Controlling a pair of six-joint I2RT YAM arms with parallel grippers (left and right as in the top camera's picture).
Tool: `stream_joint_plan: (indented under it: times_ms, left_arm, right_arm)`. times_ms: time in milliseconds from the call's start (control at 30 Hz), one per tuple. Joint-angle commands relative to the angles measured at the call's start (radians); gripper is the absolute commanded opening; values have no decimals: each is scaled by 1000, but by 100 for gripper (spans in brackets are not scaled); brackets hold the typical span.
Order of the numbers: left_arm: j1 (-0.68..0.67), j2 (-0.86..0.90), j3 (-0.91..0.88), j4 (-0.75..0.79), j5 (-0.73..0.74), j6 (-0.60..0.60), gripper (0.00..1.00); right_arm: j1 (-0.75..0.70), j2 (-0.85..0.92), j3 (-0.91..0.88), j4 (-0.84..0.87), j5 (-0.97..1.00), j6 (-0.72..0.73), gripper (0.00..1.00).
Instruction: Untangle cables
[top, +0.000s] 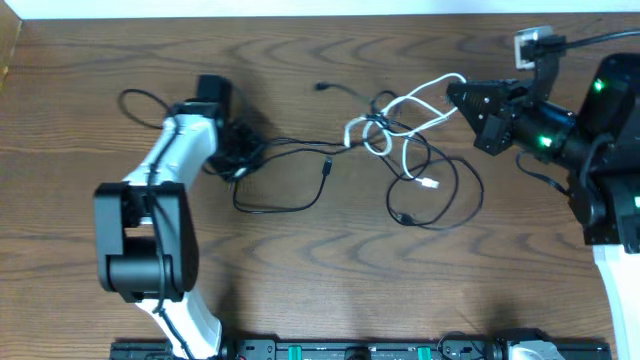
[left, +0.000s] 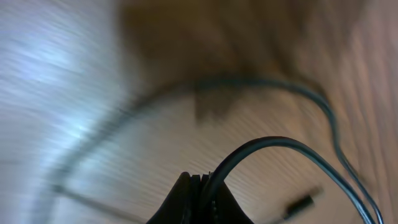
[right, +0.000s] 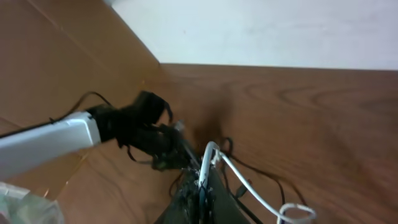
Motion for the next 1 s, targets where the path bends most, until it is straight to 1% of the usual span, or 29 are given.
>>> stream_joint_plan:
  times_ms: [0,100,367,500,700,800,967]
  left_arm:
    - [105,-7,-8,-13,-84,-14,7]
    - [203,-7,-26,-14,-86,-44,7]
    - [382,-7,-52,-14,-87,-44,8]
    - [458,-7,-68,-9,-87,-63,8]
    - [544,-7,-97,17,-87,-78,7]
    - [578,-5,-97,24,-87,-78,8]
    - [623,-5,-97,35,-87,-78,7]
  right_arm:
    - [-7,-10,37,4,-26,-32,1]
    - [-8,-10,37,3,-24,-40,1]
    - [-8,-8,37,0,10,-58,1]
    - [-8,-8,37,-19,108,-58,1]
    - [-13,-8,37,-47,317,-84,1]
    - [-29,-8,37,-50,425,-84,1]
    - [-86,-8,37,-41,534,-55,1]
